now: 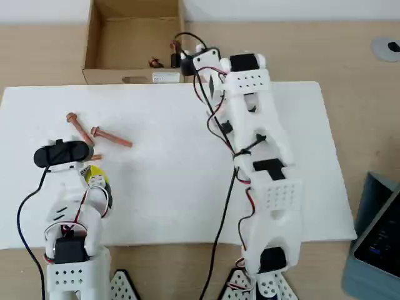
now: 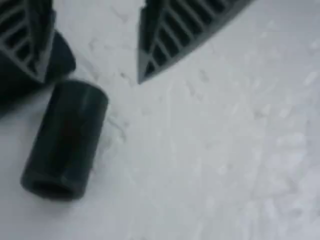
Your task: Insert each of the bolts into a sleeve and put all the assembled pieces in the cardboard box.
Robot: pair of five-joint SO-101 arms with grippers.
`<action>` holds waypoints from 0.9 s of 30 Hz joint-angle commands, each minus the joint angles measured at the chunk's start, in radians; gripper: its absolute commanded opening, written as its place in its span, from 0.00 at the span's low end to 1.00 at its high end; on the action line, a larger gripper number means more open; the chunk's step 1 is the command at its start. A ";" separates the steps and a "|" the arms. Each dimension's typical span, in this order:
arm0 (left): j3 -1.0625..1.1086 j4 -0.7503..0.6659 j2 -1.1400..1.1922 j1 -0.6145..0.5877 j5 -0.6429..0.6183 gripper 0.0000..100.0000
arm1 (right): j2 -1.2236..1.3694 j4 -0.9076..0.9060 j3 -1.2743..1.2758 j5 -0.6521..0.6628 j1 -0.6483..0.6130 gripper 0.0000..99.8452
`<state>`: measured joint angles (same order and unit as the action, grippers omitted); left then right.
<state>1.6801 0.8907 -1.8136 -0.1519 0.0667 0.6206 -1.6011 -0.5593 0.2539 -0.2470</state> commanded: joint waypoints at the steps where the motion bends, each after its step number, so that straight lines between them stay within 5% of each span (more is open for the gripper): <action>1: 0.014 0.002 -0.008 0.006 -0.006 0.00 | 0.021 0.037 -0.004 0.011 0.016 0.14; 16: 0.014 0.002 -0.008 0.006 -0.006 0.00 | 0.183 0.098 -0.004 0.009 0.016 0.13; 20: 0.014 0.002 -0.008 0.006 -0.006 0.00 | 0.199 0.110 -0.004 0.011 0.016 0.01; 27: 0.014 0.002 -0.008 0.006 -0.005 0.00 | 0.199 0.035 -0.133 0.003 0.015 0.01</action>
<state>1.6801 0.8907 -1.8136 -0.1519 0.0667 0.8109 -1.5336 -0.6283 0.2555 -0.2332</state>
